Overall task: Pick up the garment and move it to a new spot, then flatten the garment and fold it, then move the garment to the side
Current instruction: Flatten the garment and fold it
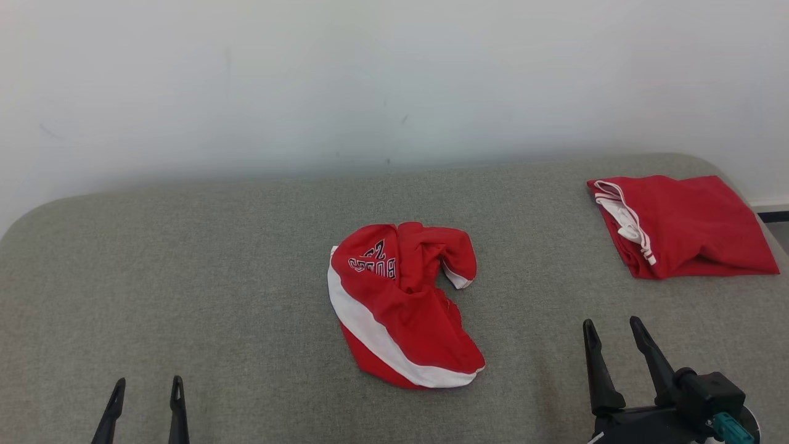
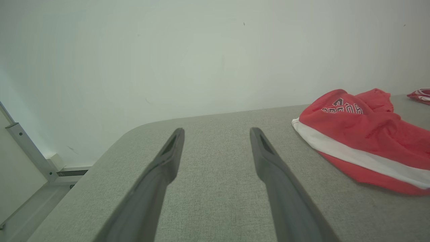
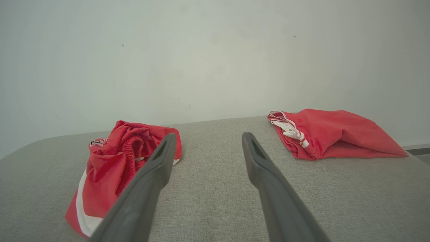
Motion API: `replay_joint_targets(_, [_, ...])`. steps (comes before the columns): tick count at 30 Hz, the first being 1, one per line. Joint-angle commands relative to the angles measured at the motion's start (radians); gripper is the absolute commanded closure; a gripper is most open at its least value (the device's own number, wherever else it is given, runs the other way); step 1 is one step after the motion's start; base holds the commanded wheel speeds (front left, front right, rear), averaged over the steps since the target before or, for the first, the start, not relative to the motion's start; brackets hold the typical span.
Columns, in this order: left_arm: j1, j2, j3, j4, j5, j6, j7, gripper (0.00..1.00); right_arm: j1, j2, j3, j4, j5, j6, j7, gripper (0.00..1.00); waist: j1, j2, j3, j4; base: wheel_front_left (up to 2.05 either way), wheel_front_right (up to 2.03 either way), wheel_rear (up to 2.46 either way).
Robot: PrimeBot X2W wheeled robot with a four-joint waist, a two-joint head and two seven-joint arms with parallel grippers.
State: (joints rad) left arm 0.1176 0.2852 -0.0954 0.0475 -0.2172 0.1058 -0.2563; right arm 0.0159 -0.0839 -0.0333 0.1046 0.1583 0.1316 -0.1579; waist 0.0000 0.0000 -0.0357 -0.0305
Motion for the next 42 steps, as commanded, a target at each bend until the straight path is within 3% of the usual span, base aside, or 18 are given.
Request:
replay_joint_targets(1, [0.002,0.001,0.001,-0.002,0.005,0.004,0.001,0.00,0.007,0.002,-0.002,-0.004,-0.009,-0.002,0.002,0.00,0.0000,0.0000,0.000,0.001,0.00,0.00,0.00])
replay_joint_targets(13, [-0.010,0.023,-0.007,-0.069,0.013,0.023,0.078,0.00,0.032,0.010,-0.008,-0.063,-0.030,-0.002,0.042,0.00,0.0000,0.0000,-0.004,0.009,0.00,0.00,0.00])
replay_joint_targets(42, [0.015,0.026,0.003,-0.071,-0.045,0.036,0.065,0.00,0.050,0.021,-0.024,-0.071,-0.032,-0.002,0.065,0.00,0.0000,0.0000,-0.006,0.021,0.00,0.00,0.00])
